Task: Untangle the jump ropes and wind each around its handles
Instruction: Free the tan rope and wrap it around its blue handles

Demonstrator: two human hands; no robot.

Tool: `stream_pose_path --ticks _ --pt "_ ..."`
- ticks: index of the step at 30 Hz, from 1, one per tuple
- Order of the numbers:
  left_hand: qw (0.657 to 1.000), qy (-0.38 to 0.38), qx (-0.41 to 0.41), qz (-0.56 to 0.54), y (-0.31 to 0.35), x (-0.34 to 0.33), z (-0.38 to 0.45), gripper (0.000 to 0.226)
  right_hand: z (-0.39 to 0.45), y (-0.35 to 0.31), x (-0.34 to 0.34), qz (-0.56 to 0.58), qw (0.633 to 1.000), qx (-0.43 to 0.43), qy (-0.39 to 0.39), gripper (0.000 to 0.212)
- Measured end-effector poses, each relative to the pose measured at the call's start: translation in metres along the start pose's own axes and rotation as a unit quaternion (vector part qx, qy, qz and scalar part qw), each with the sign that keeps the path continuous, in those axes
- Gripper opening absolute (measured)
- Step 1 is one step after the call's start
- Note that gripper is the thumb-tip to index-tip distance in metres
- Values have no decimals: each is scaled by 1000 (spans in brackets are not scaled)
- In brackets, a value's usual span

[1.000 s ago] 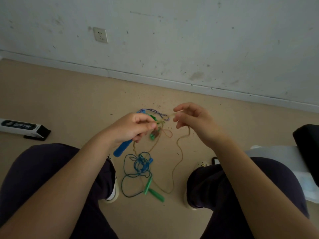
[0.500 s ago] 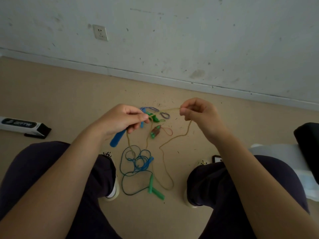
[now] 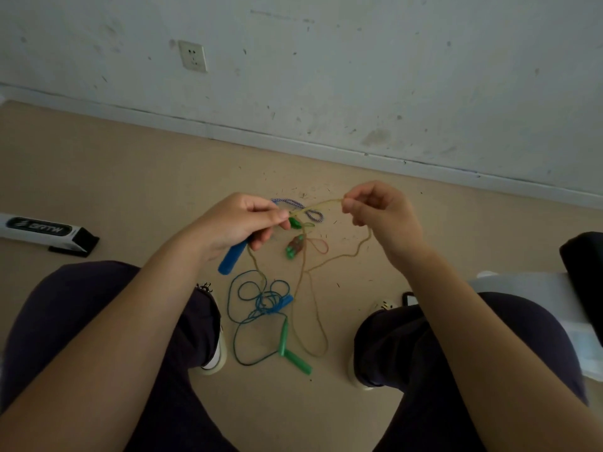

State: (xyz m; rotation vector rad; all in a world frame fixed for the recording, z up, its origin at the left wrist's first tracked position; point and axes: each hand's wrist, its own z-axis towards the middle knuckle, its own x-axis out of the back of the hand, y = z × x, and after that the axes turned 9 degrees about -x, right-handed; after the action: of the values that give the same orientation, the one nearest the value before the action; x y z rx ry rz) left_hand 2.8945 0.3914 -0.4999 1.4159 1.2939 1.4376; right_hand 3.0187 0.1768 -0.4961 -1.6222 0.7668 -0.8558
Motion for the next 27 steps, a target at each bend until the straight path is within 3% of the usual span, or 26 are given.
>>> stream_pose_path --ticks 4,7,9,14,16,20,22,25,27 --pt "1000 -17 3 -15 -4 -16 1 19 -7 5 -16 -18 993 -19 -117 16" --pt "999 -48 1 -23 -1 -26 2 18 -12 8 -29 -58 987 -18 -151 15" --pt "998 -55 0 -28 0 -24 2 19 -11 6 -26 -67 991 -11 -119 13" --pt "1000 -4 5 -24 -3 -9 3 21 -4 -2 -4 -59 997 -5 56 4" --pt "1000 0 3 -12 -6 -10 4 18 -4 -2 -3 -53 998 3 39 7" --pt "999 -26 -9 -22 -6 -24 3 15 -10 3 -19 -70 991 -5 -117 19" --pt "998 -41 -12 -48 -3 -29 2 14 -12 6 -28 -86 986 -7 -146 22" --pt "997 -34 -10 -70 1 -27 1 19 -9 4 -26 -92 991 10 -100 16" --pt "997 -18 -7 -72 2 -20 2 23 -5 0 -16 -110 994 23 -10 12"
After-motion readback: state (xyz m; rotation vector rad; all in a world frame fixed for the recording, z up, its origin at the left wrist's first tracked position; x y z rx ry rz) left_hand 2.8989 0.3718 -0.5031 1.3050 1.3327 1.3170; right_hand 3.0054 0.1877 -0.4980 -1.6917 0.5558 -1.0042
